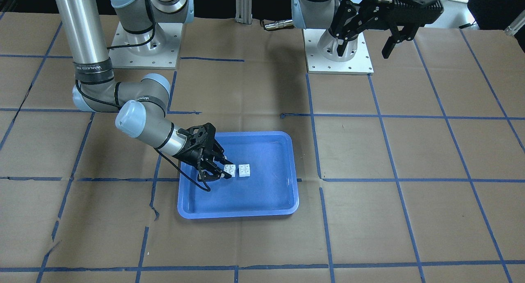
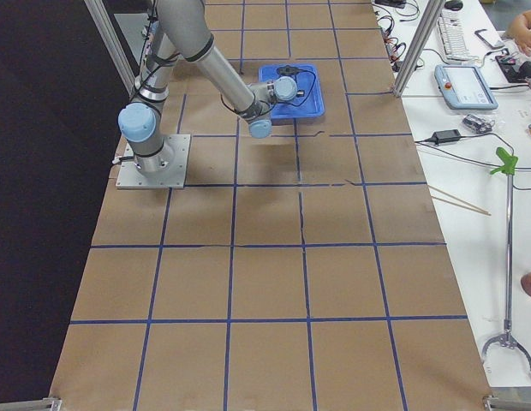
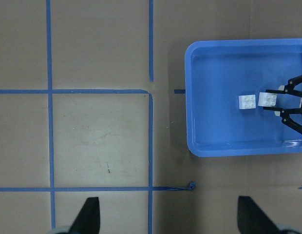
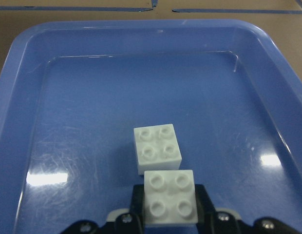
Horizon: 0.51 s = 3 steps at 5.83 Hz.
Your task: Assemble white blocks and place on blue tray
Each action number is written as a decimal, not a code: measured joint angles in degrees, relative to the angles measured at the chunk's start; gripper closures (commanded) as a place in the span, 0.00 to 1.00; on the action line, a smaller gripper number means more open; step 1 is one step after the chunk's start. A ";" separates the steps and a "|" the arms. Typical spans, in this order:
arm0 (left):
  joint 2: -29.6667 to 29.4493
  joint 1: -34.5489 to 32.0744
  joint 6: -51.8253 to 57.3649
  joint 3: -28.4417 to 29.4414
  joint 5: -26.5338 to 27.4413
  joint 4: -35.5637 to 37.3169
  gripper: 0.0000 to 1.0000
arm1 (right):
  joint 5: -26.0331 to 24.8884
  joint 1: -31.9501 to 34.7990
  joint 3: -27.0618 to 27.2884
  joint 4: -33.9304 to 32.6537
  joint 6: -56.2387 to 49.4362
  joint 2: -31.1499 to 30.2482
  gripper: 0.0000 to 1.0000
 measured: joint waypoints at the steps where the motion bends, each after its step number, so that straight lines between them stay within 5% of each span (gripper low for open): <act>1: 0.00 0.00 0.00 0.00 0.03 0.00 0.00 | 0.03 0.13 0.04 0.02 0.06 0.06 0.76; 3: 0.00 0.00 0.00 0.00 -0.03 0.00 0.00 | 0.06 0.44 0.06 0.05 0.15 0.42 0.76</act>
